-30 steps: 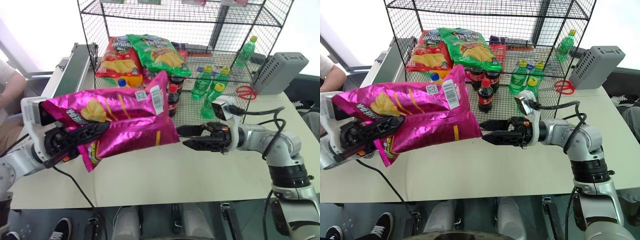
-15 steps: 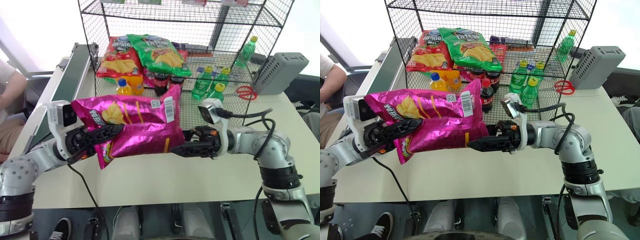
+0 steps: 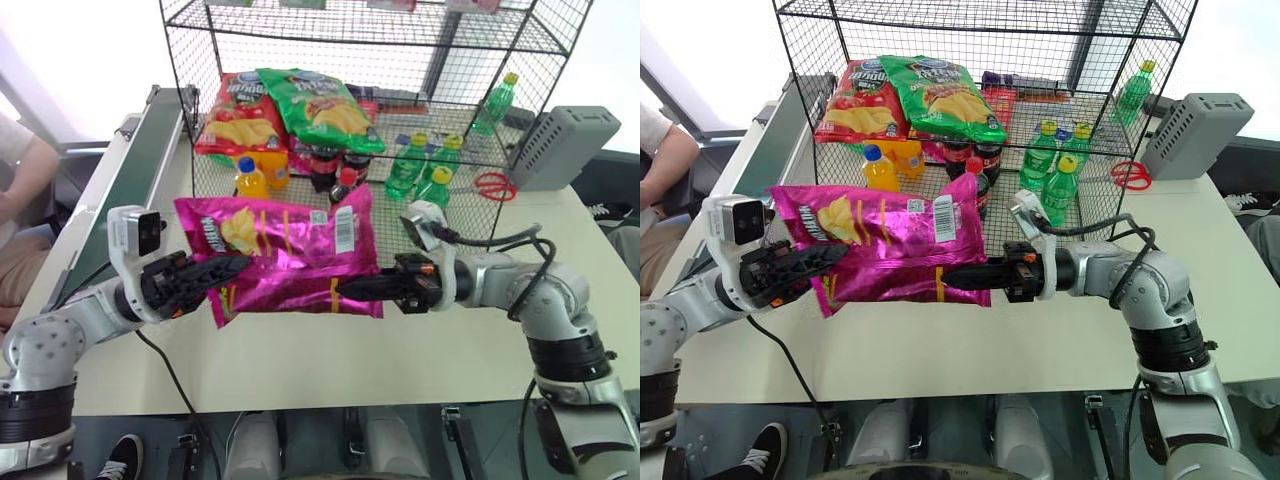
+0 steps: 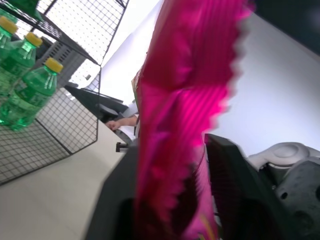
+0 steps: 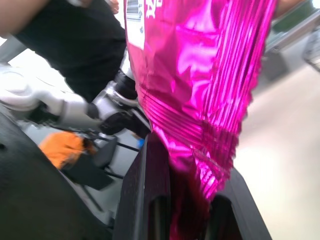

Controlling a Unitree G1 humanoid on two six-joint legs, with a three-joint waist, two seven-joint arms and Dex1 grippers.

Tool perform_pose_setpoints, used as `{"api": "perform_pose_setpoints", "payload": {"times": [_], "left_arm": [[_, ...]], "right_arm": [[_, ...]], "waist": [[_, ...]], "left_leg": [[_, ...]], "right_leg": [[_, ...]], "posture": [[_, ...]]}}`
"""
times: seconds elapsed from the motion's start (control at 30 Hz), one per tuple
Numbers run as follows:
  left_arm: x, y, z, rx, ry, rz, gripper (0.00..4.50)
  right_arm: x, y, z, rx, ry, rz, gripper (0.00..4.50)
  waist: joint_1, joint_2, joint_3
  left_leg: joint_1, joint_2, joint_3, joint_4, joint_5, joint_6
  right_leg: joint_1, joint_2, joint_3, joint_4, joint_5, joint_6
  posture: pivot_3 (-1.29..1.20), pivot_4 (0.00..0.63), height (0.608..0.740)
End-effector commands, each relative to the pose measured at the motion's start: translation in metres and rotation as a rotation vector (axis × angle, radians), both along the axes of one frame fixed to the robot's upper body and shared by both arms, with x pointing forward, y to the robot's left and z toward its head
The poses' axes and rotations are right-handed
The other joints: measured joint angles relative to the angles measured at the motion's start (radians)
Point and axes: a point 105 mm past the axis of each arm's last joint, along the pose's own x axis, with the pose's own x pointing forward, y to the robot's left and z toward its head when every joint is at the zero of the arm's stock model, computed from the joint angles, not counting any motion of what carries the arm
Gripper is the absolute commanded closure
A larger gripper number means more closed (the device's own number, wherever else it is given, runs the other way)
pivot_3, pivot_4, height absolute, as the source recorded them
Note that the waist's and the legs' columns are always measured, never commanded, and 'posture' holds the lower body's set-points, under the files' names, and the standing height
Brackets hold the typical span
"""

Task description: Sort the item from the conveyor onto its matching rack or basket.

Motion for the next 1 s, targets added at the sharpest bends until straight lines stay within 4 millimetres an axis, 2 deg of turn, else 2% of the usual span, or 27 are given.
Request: {"api": "perform_pose_setpoints", "payload": {"times": [0.03, 0.07, 0.2, 0.33, 0.47, 0.53, 0.6, 0.7, 0.83, 0.93, 0.97, 1.0], "left_arm": [[0.001, 0.003, 0.007, 0.016, -0.065, 0.039, 0.51], [0.004, 0.005, 0.006, 0.023, -0.088, 0.068, 0.06], [0.008, 0.011, 0.007, 0.029, -0.16, 0.148, 0.0], [0.013, 0.014, 0.003, 0.042, -0.186, 0.171, 0.0], [0.024, 0.014, 0.002, 0.074, -0.226, 0.201, 0.0], [0.031, 0.015, 0.001, 0.109, -0.259, 0.228, 0.0], [0.035, 0.015, 0.002, 0.125, -0.275, 0.244, 0.0], [0.04, 0.013, -0.001, 0.168, -0.327, 0.264, 0.0], [0.044, 0.006, -0.005, 0.202, -0.372, 0.263, 0.0], [0.048, 0.004, -0.005, 0.211, -0.391, 0.279, 0.0], [0.048, 0.003, -0.006, 0.208, -0.388, 0.277, 0.0], [0.047, 0.002, -0.006, 0.217, -0.403, 0.278, 0.0]], "right_arm": [[-0.006, -0.023, 0.019, 0.019, -0.127, -0.072, 4.47], [-0.01, -0.031, 0.02, 0.007, -0.14, -0.1, 4.47], [-0.017, -0.058, 0.034, 0.018, -0.215, -0.222, 4.47], [-0.004, -0.084, 0.06, 0.076, -0.445, -0.503, 4.47], [0.01, -0.111, 0.075, 0.001, -0.708, -0.754, 4.47], [0.02, -0.127, 0.094, -0.007, -0.839, -0.899, 4.47], [0.026, -0.138, 0.099, -0.177, -1.054, -0.964, 4.47], [0.03, -0.145, 0.097, -0.336, -1.247, -0.978, 4.47], [0.04, -0.151, 0.085, -0.645, -1.521, -0.893, 4.47], [0.053, -0.17, 0.099, -0.834, -1.71, -0.979, 4.47], [0.054, -0.172, 0.102, -0.851, -1.74, -0.995, 4.47], [0.057, -0.175, 0.099, -0.954, -1.802, -0.963, 4.47]], "waist": [[0.002, 0.0, 0.0], [0.002, 0.0, 0.0], [0.009, 0.0, 0.0], [0.012, 0.0, 0.0], [0.02, 0.0, 0.0], [0.019, 0.0, 0.0], [0.019, 0.0, 0.0], [0.018, 0.0, 0.0], [0.015, 0.001, 0.001], [0.014, 0.002, 0.001], [0.014, 0.002, 0.001], [0.014, 0.002, 0.001]], "left_leg": [[-0.001, 0.0, 0.0, 0.0, 0.0, 0.0], [-0.002, 0.0, 0.0, 0.0, 0.0, 0.0], [-0.002, 0.0, 0.0, 0.0, 0.0, 0.0], [-0.001, 0.0, 0.0, 0.0, 0.0, 0.0], [-0.002, 0.0, 0.0, 0.0, 0.0, 0.0], [-0.002, -0.001, 0.0, 0.0, 0.0, 0.0], [-0.003, -0.001, 0.001, 0.001, 0.0, 0.0], [-0.003, -0.001, 0.001, 0.0, 0.0, 0.0], [-0.003, 0.0, 0.001, 0.0, 0.0, 0.0], [-0.003, 0.0, 0.001, 0.0, 0.0, 0.0], [-0.003, 0.0, 0.002, 0.001, 0.001, -0.001], [-0.003, -0.001, 0.002, 0.001, 0.001, -0.001]], "right_leg": [[0.0, 0.0, 0.0, 0.0, 0.0, 0.0], [-0.001, 0.0, 0.0, -0.001, 0.0, 0.0], [-0.001, 0.0, 0.0, -0.001, 0.0, 0.0], [-0.001, 0.0, 0.0, -0.001, 0.0, 0.0], [-0.001, 0.0, 0.0, -0.001, 0.0, 0.0], [-0.001, 0.0, 0.0, -0.002, 0.0, 0.0], [-0.002, 0.0, 0.0, -0.002, 0.0, 0.0], [-0.002, 0.0, 0.0, -0.002, 0.0, 0.001], [-0.002, 0.0, 0.0, -0.002, 0.0, 0.001], [-0.002, 0.0, 0.0, -0.002, 0.0, 0.001], [-0.002, -0.001, 0.0, -0.002, 0.0, 0.001], [-0.002, -0.001, 0.0, -0.002, 0.0, 0.001]], "posture": [[0.0, 0.15, 0.74], [0.0, 0.15, 0.74], [0.0, 0.15, 0.74], [0.0, 0.15, 0.74], [0.0, 0.15, 0.74], [0.0, 0.15, 0.74], [0.0, 0.15, 0.74], [0.0, 0.15, 0.74], [0.0, 0.15, 0.74], [0.0, 0.15, 0.74], [0.0, 0.15, 0.74], [0.0, 0.15, 0.74]]}}
